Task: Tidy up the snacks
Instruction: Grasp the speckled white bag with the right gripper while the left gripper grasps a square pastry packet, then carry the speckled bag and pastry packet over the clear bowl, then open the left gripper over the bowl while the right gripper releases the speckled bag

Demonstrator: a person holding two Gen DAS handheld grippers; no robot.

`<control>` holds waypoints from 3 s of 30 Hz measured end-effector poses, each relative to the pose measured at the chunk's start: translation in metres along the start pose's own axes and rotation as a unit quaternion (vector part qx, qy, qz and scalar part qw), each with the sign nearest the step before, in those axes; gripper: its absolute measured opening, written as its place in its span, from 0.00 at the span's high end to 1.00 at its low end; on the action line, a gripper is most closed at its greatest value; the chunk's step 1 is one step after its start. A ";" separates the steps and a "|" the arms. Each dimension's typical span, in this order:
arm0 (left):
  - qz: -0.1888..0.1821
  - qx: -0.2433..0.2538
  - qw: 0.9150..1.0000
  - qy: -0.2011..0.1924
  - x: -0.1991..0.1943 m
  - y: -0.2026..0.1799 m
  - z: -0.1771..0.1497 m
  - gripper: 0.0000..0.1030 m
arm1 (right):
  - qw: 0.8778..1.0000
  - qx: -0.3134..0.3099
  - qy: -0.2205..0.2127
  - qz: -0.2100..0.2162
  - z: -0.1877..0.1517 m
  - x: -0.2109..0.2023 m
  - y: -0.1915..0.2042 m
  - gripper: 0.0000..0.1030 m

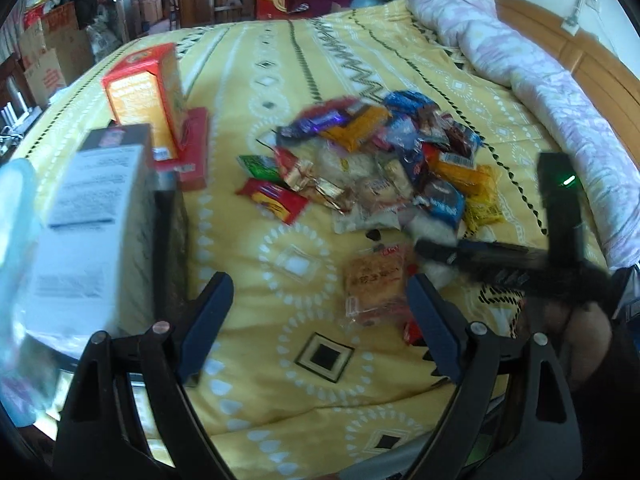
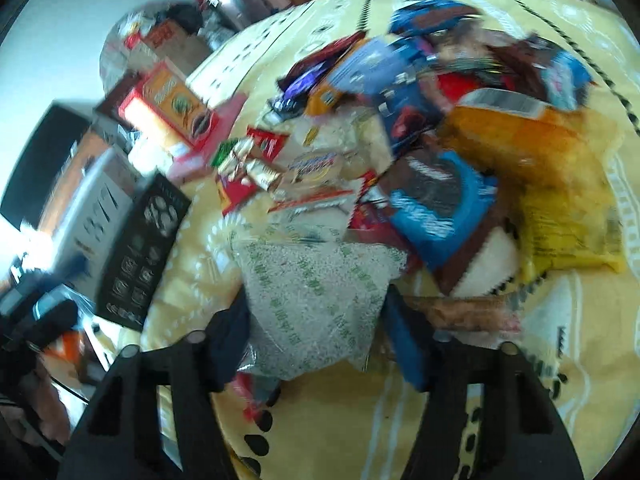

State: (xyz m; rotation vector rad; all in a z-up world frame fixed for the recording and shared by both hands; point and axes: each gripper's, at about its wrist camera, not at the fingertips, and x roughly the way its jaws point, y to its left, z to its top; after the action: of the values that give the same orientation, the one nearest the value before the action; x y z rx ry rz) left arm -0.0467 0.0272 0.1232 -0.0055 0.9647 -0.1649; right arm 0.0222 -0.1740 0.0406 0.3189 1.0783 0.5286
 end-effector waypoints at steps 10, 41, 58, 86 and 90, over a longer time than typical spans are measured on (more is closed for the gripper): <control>-0.057 -0.003 0.997 0.059 0.048 -0.028 -0.012 0.15 | 0.990 0.039 -0.134 0.007 -0.017 -0.110 -0.023 0.45; -0.038 -0.031 0.990 -0.134 -0.061 0.018 0.033 0.49 | 0.989 -0.013 -0.147 0.010 -0.002 -0.129 0.025 0.45; 0.172 -0.248 0.931 -0.205 -0.165 0.259 -0.024 0.48 | 0.961 -0.216 -0.127 0.114 0.063 -0.064 0.295 0.45; 0.207 -0.355 0.898 -0.157 -0.171 0.366 -0.091 0.48 | 0.932 -0.337 0.010 0.134 0.036 0.091 0.495 0.45; 0.208 -0.352 0.899 -0.156 -0.172 0.365 -0.091 0.48 | 0.932 -0.337 0.013 0.131 0.037 0.094 0.495 0.45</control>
State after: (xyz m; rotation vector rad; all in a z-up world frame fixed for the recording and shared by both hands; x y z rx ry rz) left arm -0.1668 0.4186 0.1836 -0.4776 0.6408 0.5760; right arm -0.0345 0.2899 0.2312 -0.1557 0.8207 1.1053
